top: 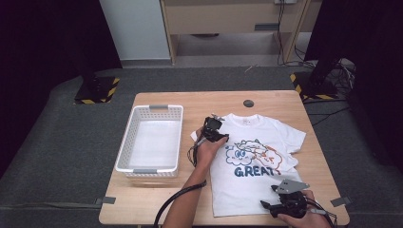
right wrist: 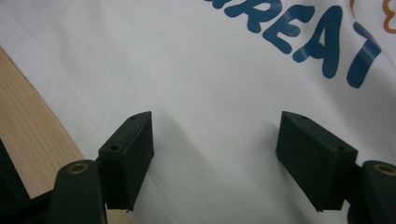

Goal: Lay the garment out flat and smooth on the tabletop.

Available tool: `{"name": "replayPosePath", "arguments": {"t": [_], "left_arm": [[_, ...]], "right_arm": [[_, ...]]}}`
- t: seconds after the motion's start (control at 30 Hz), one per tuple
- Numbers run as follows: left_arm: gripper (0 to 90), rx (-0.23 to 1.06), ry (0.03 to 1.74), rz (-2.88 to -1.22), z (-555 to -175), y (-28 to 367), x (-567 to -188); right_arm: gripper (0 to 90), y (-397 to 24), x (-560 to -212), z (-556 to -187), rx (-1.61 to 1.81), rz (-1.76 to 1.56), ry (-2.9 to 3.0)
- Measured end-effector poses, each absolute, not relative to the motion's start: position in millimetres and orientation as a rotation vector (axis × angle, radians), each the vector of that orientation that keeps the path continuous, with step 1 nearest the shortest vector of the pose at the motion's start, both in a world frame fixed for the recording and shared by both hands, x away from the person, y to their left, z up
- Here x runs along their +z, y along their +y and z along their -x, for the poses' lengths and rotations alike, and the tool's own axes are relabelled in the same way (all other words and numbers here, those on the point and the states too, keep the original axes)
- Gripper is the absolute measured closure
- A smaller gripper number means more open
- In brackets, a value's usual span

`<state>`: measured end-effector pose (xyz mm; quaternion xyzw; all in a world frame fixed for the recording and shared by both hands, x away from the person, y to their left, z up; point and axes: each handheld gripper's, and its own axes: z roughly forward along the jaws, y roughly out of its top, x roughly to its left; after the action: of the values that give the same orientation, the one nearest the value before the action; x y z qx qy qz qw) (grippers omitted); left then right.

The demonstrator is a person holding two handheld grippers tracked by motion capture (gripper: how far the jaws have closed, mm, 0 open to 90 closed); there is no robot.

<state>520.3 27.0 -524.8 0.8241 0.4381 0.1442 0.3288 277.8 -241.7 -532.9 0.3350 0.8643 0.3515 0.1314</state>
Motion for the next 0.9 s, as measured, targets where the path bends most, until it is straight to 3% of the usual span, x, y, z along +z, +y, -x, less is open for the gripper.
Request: {"name": "replayPosePath", "arguments": {"t": [0.23, 0.37, 0.6, 0.9], "left_arm": [[26.2, 0.439, 1.167, -2.174, -528.9, 28.5, -522.7], [23.2, 0.422, 1.124, -2.140, -512.3, 26.7, -507.0], [21.6, 0.401, 0.972, -2.172, -452.5, 21.5, -487.6], [18.6, 0.353, 0.941, -2.158, -400.7, 30.4, -494.8]], "right_arm": [[24.3, -237.6, -534.0, -274.5, 1.055, -0.993, 2.500], [22.4, -238.4, -531.1, -274.6, 1.082, -1.002, 2.479], [19.5, -254.8, -528.7, -279.1, 1.036, -1.126, 2.388], [13.8, -229.2, -536.9, -274.4, 1.039, -1.087, 2.429]]}}
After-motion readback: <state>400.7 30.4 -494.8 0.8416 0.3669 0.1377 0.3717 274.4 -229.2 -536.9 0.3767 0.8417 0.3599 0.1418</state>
